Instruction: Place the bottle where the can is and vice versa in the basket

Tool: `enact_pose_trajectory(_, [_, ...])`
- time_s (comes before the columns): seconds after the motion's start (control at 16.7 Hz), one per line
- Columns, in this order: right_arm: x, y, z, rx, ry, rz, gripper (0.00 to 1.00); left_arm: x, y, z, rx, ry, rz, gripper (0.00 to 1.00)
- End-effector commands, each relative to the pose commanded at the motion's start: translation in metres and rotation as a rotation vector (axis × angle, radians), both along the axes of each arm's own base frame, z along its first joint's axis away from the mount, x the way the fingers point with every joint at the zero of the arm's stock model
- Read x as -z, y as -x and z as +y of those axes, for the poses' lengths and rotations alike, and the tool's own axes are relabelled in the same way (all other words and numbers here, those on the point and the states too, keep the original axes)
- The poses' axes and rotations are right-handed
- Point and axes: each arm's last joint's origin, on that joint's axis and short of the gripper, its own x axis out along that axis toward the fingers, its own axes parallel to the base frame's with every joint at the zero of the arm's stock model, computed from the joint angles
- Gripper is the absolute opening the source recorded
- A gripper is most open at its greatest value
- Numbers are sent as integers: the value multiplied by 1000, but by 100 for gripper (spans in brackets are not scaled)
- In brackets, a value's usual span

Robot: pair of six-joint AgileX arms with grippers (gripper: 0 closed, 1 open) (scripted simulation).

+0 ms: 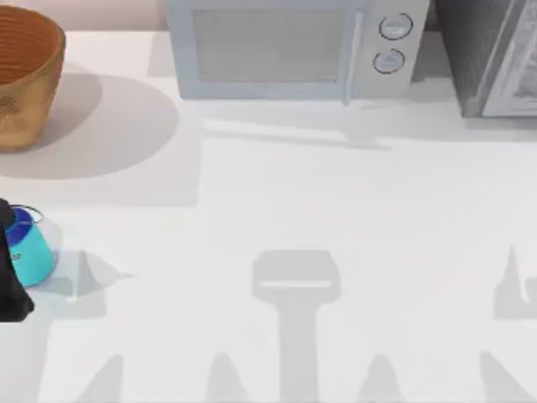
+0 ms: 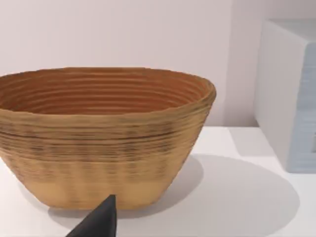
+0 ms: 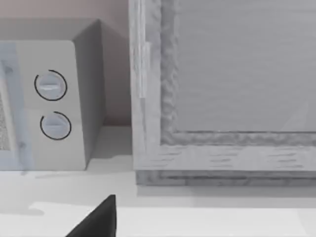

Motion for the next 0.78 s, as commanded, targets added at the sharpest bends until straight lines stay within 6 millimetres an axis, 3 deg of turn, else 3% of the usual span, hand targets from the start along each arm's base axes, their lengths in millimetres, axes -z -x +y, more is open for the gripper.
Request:
enact_pose_trajectory(0.36, [0, 0, 0, 0, 0, 0, 100, -13, -2, 2, -17, -10, 70, 100])
enact_pose_trajectory(0.6, [0, 0, 0, 0, 0, 0, 100, -55, -13, 6, -29, -32, 206, 100])
enact_pose_trajectory(0.78, [0, 0, 0, 0, 0, 0, 100, -98, -36, 11, -23, -47, 332, 100])
